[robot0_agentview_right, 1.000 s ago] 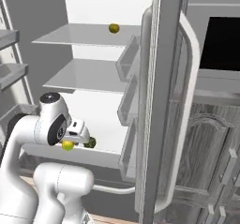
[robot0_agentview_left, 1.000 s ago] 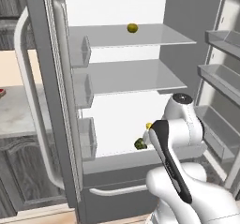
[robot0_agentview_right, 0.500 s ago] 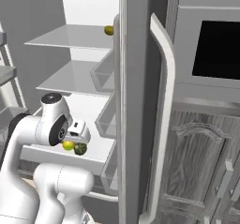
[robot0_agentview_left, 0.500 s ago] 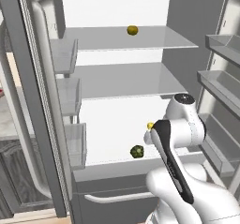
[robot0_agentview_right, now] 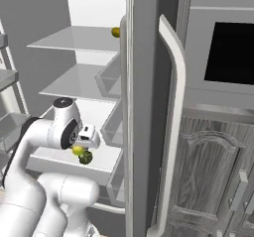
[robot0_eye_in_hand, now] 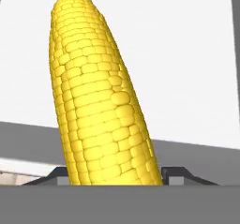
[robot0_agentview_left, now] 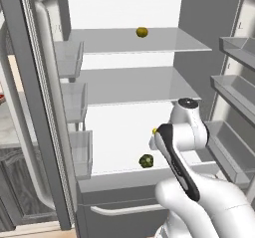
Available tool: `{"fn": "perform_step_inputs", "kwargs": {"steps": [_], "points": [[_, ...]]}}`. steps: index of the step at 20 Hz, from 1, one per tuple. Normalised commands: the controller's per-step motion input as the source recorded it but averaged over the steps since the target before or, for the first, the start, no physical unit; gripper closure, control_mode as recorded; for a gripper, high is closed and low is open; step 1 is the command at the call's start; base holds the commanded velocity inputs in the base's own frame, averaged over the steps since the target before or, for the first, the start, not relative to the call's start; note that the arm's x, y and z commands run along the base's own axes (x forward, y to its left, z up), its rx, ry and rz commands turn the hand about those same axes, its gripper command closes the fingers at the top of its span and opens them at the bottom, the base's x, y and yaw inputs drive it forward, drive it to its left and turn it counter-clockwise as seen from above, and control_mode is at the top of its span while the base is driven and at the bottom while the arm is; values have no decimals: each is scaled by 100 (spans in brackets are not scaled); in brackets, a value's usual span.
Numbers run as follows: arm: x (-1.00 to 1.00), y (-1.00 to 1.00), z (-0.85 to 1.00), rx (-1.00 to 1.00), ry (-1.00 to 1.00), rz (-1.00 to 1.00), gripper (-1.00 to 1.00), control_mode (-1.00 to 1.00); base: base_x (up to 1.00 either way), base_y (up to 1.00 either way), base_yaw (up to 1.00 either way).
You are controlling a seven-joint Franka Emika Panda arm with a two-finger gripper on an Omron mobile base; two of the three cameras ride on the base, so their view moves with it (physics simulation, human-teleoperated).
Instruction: Place the corn and broccoli inside the fridge drawer. Close the drawer after placing the vegetables.
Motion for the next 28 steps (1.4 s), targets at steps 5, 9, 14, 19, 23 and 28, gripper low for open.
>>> {"fn": "perform_step_inputs", "kwargs": {"steps": [5, 9, 14, 19, 23, 28], "points": [[70, -46, -37, 0, 14, 1, 100, -100, 0, 0, 0], [63, -22, -80, 0, 8, 0, 100, -100, 0, 0, 0], [47, 0, -72, 0, 8, 0, 100, -100, 0, 0, 0], [25, 0, -57, 0, 16, 0, 100, -100, 0, 0, 0], [13, 0, -50, 0, 16, 0, 100, -100, 0, 0, 0], [3, 0, -25, 0, 11, 0, -100, -100, 0, 0, 0]]}}
